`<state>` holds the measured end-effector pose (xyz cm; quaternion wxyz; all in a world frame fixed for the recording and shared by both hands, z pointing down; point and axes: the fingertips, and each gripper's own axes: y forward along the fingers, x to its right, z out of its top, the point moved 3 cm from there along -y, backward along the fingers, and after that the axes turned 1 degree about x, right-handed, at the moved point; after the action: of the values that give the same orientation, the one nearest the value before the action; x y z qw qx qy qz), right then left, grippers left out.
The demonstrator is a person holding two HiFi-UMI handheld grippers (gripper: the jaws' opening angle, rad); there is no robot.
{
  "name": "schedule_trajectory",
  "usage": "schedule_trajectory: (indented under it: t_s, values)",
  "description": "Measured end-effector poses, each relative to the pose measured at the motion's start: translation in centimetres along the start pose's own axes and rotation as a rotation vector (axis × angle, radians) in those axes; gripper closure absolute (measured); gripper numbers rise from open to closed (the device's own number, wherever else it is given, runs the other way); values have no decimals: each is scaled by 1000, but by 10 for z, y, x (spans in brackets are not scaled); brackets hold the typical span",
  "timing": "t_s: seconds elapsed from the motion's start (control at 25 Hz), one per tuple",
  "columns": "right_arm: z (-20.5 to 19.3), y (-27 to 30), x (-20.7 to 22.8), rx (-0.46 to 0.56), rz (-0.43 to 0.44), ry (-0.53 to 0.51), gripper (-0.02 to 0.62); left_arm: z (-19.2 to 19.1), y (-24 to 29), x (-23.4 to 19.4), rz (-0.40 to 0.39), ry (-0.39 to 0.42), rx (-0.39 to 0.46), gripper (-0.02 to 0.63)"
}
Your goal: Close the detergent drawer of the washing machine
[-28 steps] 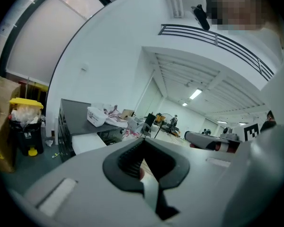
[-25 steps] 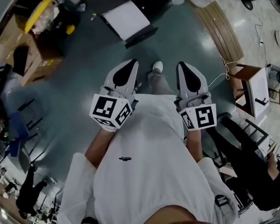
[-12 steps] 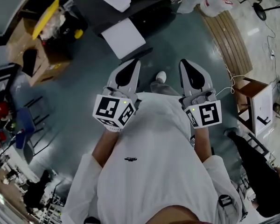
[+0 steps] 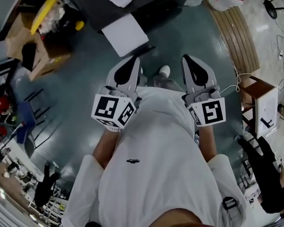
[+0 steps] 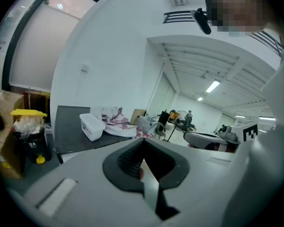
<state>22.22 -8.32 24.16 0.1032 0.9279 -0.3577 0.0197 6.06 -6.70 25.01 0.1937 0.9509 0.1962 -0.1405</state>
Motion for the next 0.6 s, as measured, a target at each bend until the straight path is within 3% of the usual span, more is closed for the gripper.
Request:
schedule_trajectory:
  t_s: [0.2, 0.6]
  values:
    - [-1, 15, -13, -4, -24, -20, 595, 11, -3, -22, -3, 1, -4, 592]
    - [-17, 28, -39, -19, -38, -28, 595, -5, -11, -50, -46, -25, -57, 592]
